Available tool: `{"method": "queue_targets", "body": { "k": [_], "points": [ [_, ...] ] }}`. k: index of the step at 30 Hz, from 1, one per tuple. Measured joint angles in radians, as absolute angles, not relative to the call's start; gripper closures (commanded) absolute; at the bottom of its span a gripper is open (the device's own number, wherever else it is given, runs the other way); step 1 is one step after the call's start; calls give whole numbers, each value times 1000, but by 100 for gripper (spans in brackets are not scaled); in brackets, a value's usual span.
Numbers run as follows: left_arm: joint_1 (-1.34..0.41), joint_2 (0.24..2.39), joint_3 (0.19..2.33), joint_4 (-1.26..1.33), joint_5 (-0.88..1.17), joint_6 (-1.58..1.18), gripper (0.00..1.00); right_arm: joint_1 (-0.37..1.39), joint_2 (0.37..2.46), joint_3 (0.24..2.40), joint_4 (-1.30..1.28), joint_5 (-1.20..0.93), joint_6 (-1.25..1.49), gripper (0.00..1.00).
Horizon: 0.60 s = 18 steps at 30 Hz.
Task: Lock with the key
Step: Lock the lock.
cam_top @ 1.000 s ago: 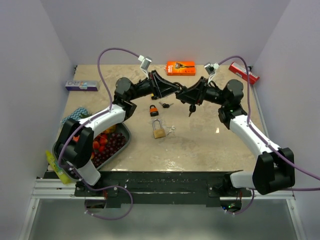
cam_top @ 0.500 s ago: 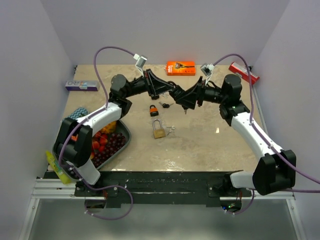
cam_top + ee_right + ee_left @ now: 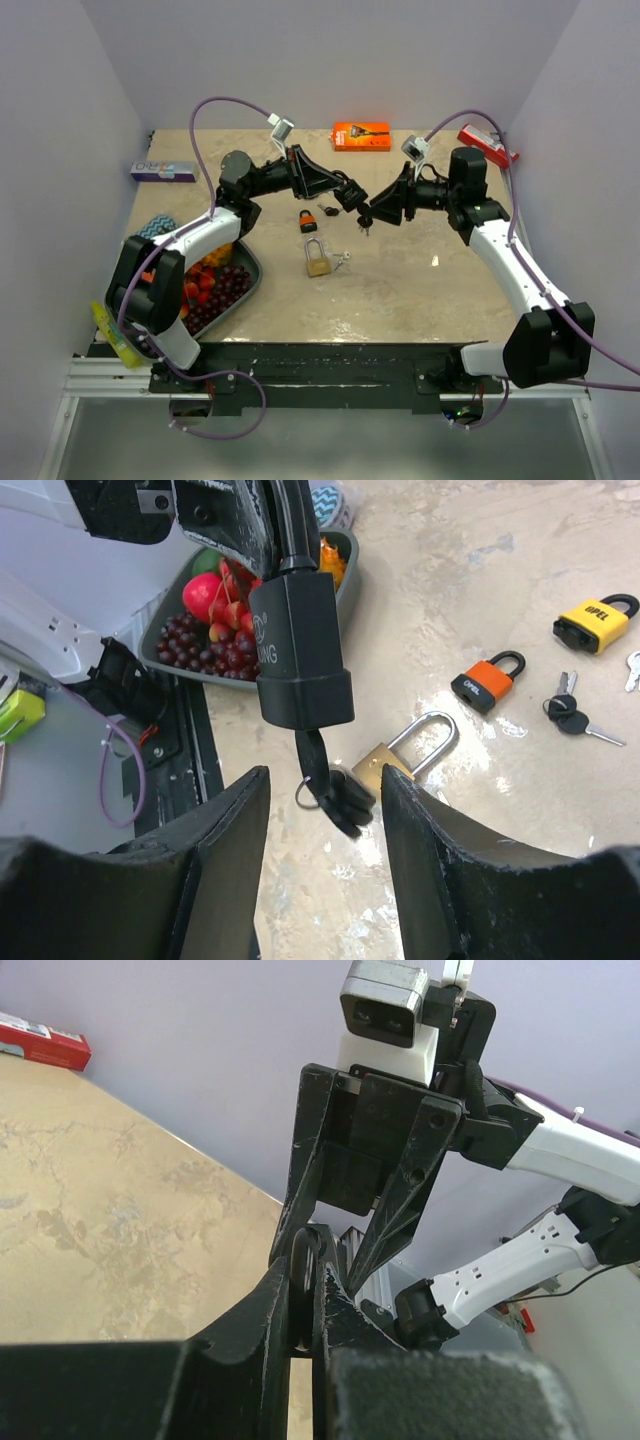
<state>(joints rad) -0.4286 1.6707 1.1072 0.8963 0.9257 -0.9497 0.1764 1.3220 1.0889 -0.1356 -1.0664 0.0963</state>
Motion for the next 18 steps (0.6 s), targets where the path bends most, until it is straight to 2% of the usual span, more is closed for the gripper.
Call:
{"method": "queue_targets", "body": {
  "k": [4,8,12,17,18],
  "points": [
    [-429,1670,1107,897,928,-950,100,176,1322,1089,-158,-1070,72,53],
    [-429,1670,1105,900,929,-950,100,176,1322,1089,-156,-1074,72,49],
    [-429,1670,1101,903,931,-951,100,179,1327,1089,-138,-1082,83,52],
    [-434,1670,1101,905,931,-951,100,198,1356,1089,-104,-1092,107,63],
    [-435,1670,1101,905,931,-951,100,204,1363,1089,-102,-1092,109,72]
  ]
}}
